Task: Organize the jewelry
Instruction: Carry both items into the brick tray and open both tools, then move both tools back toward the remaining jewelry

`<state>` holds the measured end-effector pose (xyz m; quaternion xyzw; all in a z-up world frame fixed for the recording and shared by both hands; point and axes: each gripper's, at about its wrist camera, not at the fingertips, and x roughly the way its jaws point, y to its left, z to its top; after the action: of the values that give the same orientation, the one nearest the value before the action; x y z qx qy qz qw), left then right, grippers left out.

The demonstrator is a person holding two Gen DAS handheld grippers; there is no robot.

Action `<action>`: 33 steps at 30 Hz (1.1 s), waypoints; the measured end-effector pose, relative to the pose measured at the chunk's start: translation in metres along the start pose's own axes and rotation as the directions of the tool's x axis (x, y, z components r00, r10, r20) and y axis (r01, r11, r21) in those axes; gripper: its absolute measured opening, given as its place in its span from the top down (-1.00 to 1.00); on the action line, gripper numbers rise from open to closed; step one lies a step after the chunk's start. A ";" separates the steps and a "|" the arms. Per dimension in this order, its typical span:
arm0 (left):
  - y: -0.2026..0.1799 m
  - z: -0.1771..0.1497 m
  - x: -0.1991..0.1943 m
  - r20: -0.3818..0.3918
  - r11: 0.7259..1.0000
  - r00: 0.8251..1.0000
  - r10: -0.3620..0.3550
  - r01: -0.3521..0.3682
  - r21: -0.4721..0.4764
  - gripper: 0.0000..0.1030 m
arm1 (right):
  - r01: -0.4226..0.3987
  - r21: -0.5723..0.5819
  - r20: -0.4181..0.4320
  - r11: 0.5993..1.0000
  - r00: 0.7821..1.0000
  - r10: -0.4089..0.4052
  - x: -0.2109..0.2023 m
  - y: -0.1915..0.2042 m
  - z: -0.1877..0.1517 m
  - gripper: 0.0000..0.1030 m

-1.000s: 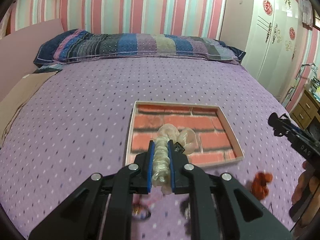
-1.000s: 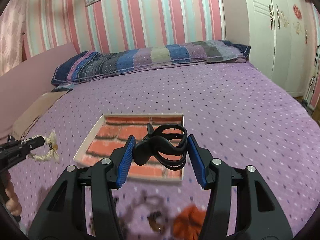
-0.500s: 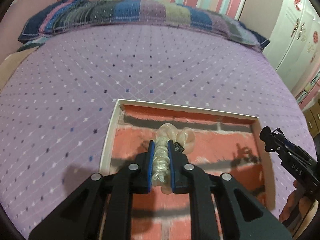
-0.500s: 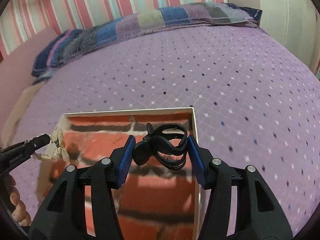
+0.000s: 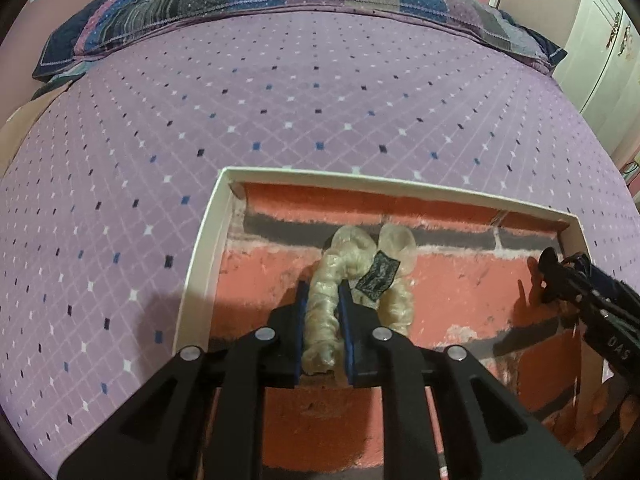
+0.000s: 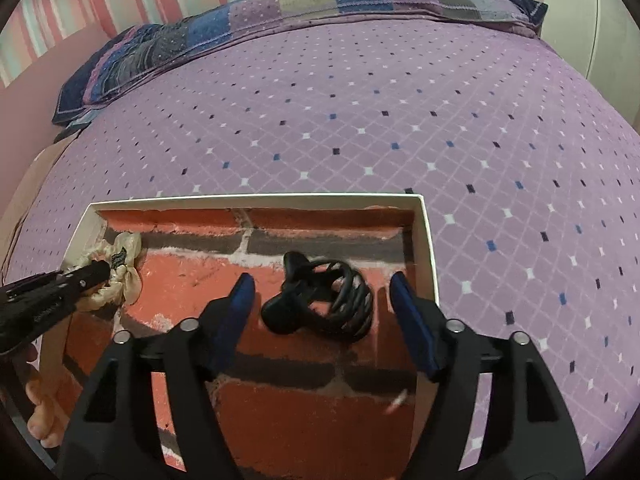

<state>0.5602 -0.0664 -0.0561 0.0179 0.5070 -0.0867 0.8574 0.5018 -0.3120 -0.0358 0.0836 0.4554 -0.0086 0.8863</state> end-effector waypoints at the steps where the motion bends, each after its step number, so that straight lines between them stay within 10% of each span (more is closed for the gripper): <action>1: 0.000 0.000 -0.001 0.000 1.000 1.000 0.005 -0.005 0.001 0.55 | 0.001 0.004 0.005 1.000 1.000 -0.001 -0.002 0.001 0.000 -0.55; 13: -0.010 -0.048 -0.112 0.145 0.997 0.989 -0.037 0.027 0.065 0.25 | -0.049 0.019 0.137 0.999 0.990 0.046 -0.127 -0.010 -0.025 -0.61; 25: -0.003 -0.189 -0.290 0.295 0.995 0.955 -0.036 0.006 0.101 -0.23 | -0.016 -0.021 0.281 1.000 0.959 0.021 -0.310 -0.023 -0.129 -0.72; 33: 0.005 -0.286 -0.314 0.336 0.997 0.941 -0.036 0.008 0.083 -0.40 | 0.013 -0.033 0.332 0.999 0.943 -0.001 -0.341 -0.039 -0.216 -0.83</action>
<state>0.1655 0.0136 0.0785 0.0313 0.3493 -0.1183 0.9290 0.1241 -0.3372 0.1113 0.0640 0.3000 -0.0178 0.9516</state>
